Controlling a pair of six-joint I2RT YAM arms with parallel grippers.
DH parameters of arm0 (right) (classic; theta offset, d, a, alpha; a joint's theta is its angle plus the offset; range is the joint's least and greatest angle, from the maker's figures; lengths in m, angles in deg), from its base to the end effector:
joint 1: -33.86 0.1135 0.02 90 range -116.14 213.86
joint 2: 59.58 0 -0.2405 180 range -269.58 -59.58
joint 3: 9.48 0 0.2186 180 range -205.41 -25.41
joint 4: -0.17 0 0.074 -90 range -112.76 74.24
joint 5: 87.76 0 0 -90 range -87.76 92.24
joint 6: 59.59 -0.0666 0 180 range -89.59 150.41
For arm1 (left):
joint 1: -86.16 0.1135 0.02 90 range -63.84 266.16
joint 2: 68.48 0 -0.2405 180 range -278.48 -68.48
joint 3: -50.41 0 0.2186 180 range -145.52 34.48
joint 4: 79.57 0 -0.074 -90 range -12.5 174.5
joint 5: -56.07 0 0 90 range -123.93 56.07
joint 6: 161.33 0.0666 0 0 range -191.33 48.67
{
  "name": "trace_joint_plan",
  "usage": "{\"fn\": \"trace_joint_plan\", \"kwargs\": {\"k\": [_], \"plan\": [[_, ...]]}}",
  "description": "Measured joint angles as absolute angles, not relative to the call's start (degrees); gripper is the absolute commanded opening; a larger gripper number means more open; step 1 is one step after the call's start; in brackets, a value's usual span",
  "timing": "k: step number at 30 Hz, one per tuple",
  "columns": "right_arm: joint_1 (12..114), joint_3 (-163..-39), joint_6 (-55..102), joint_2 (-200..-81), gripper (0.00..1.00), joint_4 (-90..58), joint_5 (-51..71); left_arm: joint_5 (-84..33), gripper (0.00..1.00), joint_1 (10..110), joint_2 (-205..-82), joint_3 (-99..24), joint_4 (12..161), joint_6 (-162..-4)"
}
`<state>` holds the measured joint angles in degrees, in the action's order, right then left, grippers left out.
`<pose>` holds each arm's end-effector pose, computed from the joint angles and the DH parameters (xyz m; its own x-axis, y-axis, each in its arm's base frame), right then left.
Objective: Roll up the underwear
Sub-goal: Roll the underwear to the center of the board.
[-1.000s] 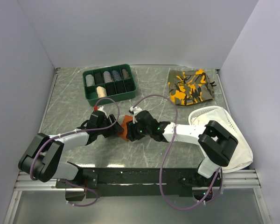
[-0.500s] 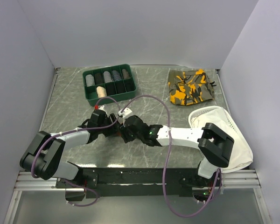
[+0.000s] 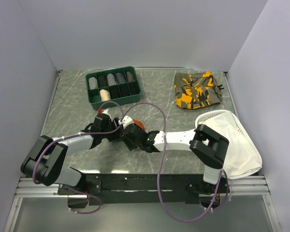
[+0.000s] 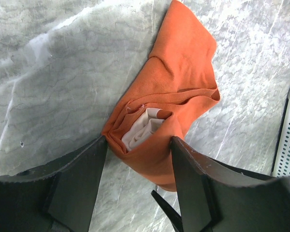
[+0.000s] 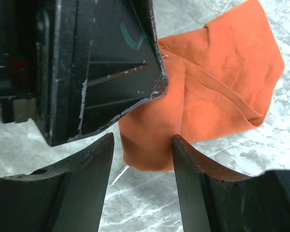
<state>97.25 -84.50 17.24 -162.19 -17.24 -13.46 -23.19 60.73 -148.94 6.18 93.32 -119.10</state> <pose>0.1791 0.3173 0.1493 -0.4850 -0.4784 -0.7321 -0.6825 0.7305 -0.0252 0.2276 -0.1219 0.1258 -0.8196 -0.4158 -0.3941 -0.0931 0.7755 -0.6245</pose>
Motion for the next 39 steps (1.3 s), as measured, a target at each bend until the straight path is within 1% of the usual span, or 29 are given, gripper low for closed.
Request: {"fn": "trace_joint_plan", "kwargs": {"k": [8, 11, 12, 15, 17, 18, 19, 26, 29, 39], "plan": [[97.25, -85.11, 17.70, -164.09, 0.57, -17.09, -14.49, -23.01, 0.64, 60.73, -149.12, 6.16, 93.53, -119.14], [97.25, -85.11, 17.70, -164.46, 0.55, -16.85, -14.51, -22.90, 0.64, 60.73, -149.21, 6.16, 93.67, -119.25], [97.25, -85.11, 17.67, -164.59, 0.53, -16.72, -14.49, -22.86, 0.64, 60.73, -149.21, 6.16, 93.67, -119.25], [97.25, -85.06, 17.63, -164.68, 0.42, -16.32, -14.47, -22.82, 0.65, 60.73, -149.21, 6.16, 93.95, -119.29], [97.25, -85.02, 17.59, -164.68, 0.37, -16.02, -14.45, -22.75, 0.65, 60.73, -149.21, 6.21, 94.15, -119.34], [97.25, -85.02, 17.46, -164.68, 0.33, -15.82, -14.45, -22.73, 0.66, 60.73, -149.21, 6.23, 94.23, -119.53], [97.25, -85.00, 17.43, -164.68, 0.32, -15.67, -14.43, -22.73, 0.66, 60.73, -149.21, 6.25, 94.30, -119.71], [97.25, -83.95, 17.19, -164.29, 0.32, -13.52, -13.86, -22.99, 0.77, 60.99, -148.27, 6.27, 93.82, -120.71], [97.25, -83.97, 17.37, -164.22, 0.32, -13.02, -12.92, -23.95, 0.80, 61.69, -146.26, 6.47, 91.50, -120.93], [97.25, -86.66, 20.80, -164.55, 0.33, -15.99, -7.96, -30.27, 0.81, 71.00, -132.73, 9.94, 76.20, -122.22]]}}
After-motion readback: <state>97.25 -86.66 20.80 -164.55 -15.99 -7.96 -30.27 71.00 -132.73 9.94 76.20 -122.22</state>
